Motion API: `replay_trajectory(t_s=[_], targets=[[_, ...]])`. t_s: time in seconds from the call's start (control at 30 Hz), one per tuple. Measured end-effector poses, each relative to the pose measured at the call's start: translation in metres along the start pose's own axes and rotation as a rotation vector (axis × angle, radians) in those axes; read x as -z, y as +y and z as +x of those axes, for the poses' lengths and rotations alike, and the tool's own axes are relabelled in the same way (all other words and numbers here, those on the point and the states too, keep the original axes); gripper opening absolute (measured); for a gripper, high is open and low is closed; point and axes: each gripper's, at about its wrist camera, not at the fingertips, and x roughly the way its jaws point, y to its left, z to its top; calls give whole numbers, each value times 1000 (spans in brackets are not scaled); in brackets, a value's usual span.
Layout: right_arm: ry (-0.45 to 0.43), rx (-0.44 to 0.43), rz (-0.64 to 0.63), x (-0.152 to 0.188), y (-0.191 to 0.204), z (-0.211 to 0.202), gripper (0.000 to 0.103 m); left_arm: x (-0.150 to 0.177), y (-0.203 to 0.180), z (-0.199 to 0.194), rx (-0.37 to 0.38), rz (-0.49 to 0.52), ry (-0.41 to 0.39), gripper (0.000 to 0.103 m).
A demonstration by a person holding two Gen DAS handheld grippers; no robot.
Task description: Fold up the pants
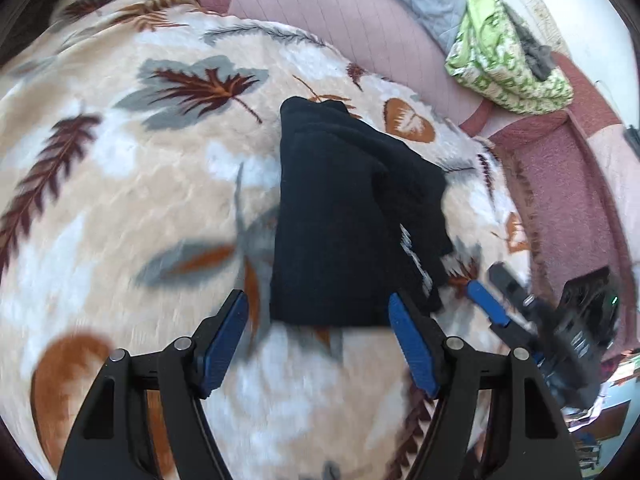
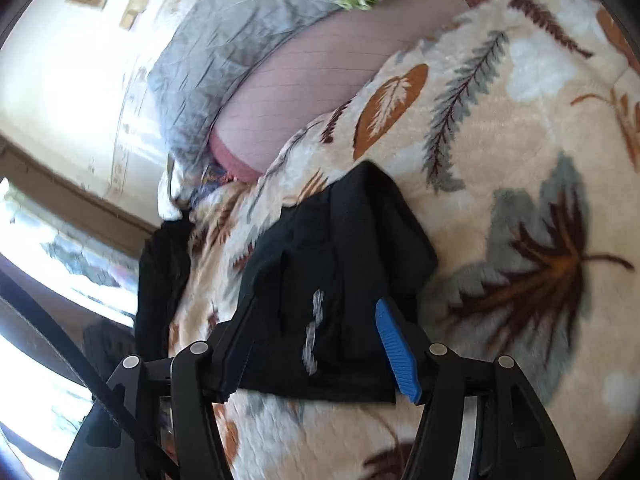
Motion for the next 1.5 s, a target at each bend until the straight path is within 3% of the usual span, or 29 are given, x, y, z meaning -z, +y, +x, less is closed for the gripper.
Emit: replay_trajectory(t_s=[0.1, 0.2, 0.33, 0.43, 0.5, 0.63, 0.7, 0.83, 0.97, 1.13, 1.3, 1.5], targets=[[-10, 57, -91, 37, 15, -21, 70, 28, 1, -21, 0, -9, -39, 75], [-14, 122, -122, 74, 20, -34, 70, 55, -3, -38, -64, 3, -94, 76], [-19, 196, -97, 105, 17, -48, 71, 89, -17, -78, -298, 80, -320, 79], [-36, 244, -122, 116, 23, -59, 73, 111, -27, -114, -461, 125, -535, 92], [-60, 279, -163, 122, 32, -67, 75, 123, -32, -136, -525, 144, -660, 100], [-95, 329, -224, 136, 49, -76, 78, 145, -47, -178, -560, 195, -888, 103], [-91, 342, -252, 142, 57, -75, 79, 151, -50, -188, -528, 200, -919, 103], [-61, 358, -304, 153, 70, -68, 79, 149, -54, -186, -403, 225, -839, 103], [-57, 381, -326, 160, 75, -68, 80, 146, -56, -154, -406, 240, -659, 103], [-57, 402, -298, 162, 68, -71, 81, 151, -49, -120, -385, 200, -505, 103], [-30, 419, -281, 164, 59, -66, 82, 154, -54, -103, -445, 234, -441, 103], [-11, 421, -280, 164, 55, -60, 82, 153, -55, -89, -444, 242, -378, 103]])
